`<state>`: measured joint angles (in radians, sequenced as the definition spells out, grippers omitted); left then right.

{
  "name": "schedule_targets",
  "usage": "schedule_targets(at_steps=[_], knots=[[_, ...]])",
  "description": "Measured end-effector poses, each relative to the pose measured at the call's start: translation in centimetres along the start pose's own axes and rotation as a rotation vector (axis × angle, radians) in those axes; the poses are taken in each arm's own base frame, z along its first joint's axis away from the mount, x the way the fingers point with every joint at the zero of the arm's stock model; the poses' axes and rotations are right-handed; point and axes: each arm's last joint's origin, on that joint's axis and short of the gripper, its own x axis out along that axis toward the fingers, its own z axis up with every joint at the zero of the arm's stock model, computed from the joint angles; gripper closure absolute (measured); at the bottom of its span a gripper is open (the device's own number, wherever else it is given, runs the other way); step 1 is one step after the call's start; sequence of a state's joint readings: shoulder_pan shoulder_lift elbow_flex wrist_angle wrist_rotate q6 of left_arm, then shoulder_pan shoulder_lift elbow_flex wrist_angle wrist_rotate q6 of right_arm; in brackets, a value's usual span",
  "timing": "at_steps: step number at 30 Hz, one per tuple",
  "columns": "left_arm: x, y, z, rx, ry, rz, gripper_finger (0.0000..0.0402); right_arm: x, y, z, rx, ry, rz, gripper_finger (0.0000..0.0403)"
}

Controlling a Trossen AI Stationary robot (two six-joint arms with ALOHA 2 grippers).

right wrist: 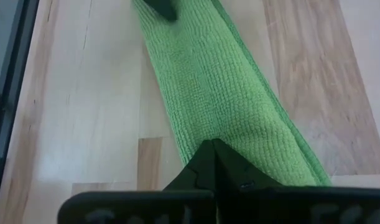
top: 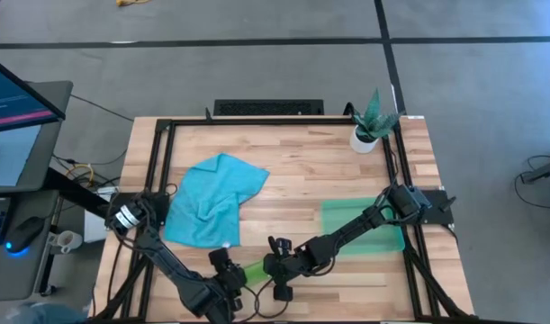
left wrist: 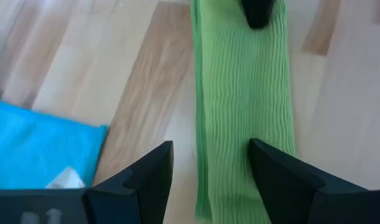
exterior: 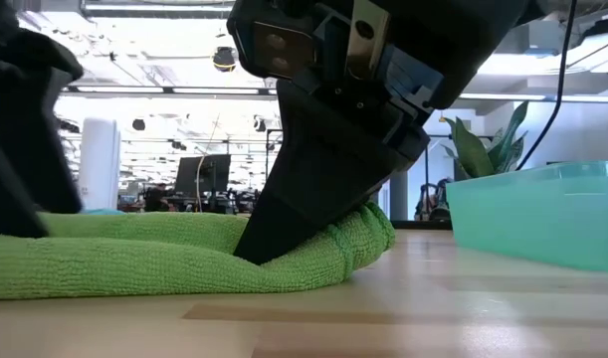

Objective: Roll microfiber towels into tight, uniform cylinder then place into a basket
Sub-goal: Roll the green towel

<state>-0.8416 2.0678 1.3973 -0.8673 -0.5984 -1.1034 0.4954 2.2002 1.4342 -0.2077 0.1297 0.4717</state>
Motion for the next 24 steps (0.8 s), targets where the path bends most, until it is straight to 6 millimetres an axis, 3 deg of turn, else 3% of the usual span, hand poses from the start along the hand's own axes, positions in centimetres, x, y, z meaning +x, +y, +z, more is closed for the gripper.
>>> schedule_targets(at_steps=[10,17,24], knots=[[-1.0,0.2,-1.7,-0.041,0.067,0.037,0.0198,0.0,0.0,0.0,0.0,0.0,0.0,0.0389],[-0.4,0.5,-3.3,-0.122,0.075,0.039,0.0198,0.0,0.0,0.0,0.0,-0.001,-0.001,0.039],[-0.6,0.4,-3.2,-0.114,0.026,0.053,0.0198,0.0,0.0,0.0,0.0,-0.001,-0.001,0.0389]])
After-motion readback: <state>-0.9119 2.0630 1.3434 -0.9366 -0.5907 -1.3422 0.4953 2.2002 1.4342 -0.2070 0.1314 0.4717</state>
